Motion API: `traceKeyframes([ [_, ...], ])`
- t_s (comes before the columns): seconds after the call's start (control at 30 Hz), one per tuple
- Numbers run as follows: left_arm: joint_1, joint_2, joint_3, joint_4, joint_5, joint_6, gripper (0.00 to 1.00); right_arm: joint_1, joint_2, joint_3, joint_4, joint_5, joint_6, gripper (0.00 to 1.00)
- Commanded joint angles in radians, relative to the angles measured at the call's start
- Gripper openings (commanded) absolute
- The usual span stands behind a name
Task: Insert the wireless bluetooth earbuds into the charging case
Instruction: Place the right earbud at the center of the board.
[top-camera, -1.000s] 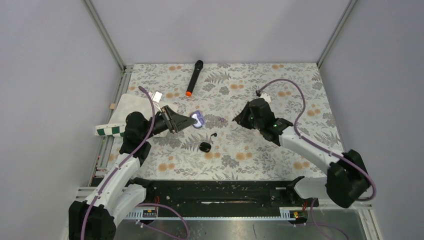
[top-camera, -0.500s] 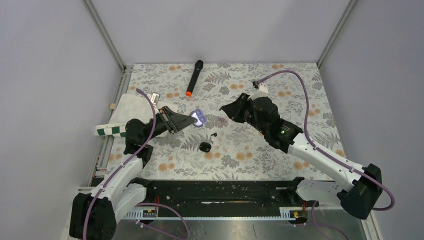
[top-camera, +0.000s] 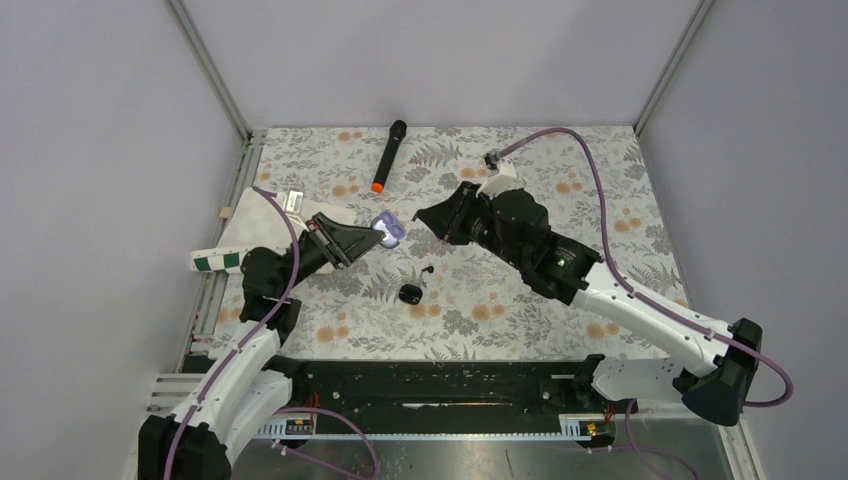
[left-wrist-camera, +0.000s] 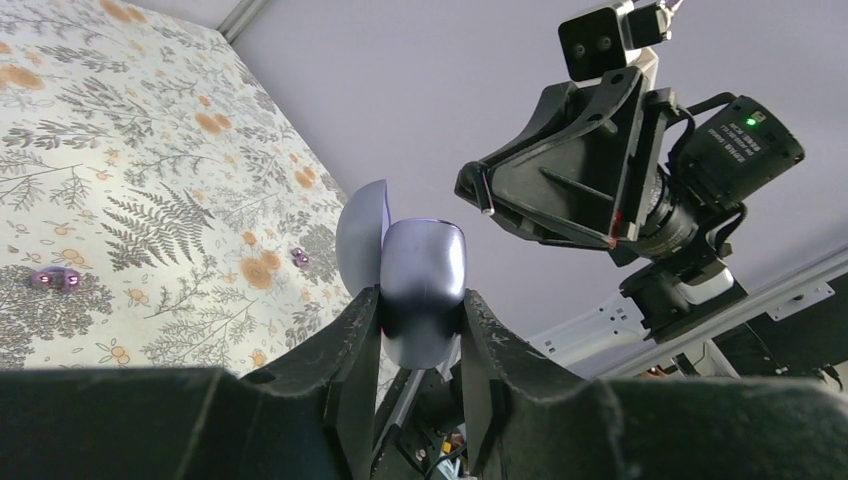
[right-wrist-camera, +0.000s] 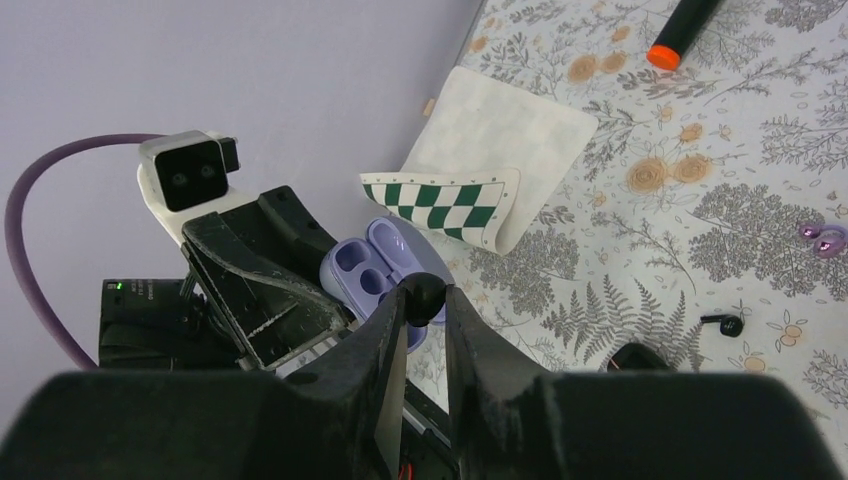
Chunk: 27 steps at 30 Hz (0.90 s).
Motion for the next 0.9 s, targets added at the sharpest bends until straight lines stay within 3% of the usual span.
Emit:
traceKeyframes([
  [0.0,-0.001,-0.019,0.024,0.003,-0.050,0.038,0.00,0.029,0.053,0.095,-0.058,0.000,-0.011,0.00],
  [0.87,-0.002,-0.064,0.041,-0.069,-0.118,0.068,0.00,0.099,0.183,0.233,-0.143,0.059,-0.005,0.00],
])
